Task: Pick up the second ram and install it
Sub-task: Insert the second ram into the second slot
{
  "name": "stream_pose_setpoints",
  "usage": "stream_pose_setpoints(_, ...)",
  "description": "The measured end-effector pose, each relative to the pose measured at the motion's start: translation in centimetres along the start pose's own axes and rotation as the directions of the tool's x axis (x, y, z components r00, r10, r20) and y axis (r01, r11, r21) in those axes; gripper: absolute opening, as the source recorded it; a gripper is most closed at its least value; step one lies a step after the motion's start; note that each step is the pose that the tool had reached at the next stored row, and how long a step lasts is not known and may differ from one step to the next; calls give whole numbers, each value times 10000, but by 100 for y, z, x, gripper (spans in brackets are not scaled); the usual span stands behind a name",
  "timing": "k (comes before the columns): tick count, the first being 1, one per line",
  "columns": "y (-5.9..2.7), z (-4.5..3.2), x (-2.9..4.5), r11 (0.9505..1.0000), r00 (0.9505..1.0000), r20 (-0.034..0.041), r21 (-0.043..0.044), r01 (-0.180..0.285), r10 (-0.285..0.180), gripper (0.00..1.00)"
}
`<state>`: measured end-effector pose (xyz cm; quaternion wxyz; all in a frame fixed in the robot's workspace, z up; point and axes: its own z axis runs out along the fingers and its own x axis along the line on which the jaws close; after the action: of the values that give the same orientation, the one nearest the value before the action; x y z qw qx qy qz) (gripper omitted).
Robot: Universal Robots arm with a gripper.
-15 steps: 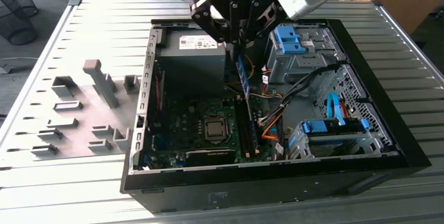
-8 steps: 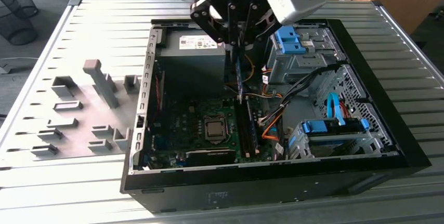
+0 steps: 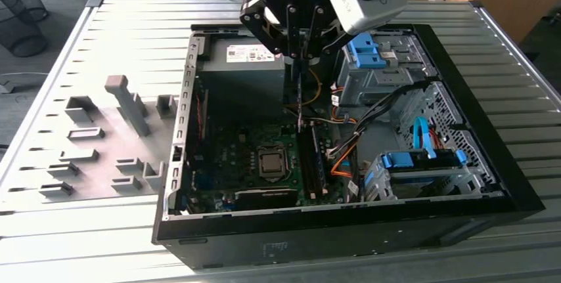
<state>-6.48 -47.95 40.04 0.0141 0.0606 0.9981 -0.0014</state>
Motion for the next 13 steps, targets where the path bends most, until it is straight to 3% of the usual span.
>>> stream_pose_setpoints(13, 0, 27, 1, 9997, 9997, 3, 31, -257, 257, 14)
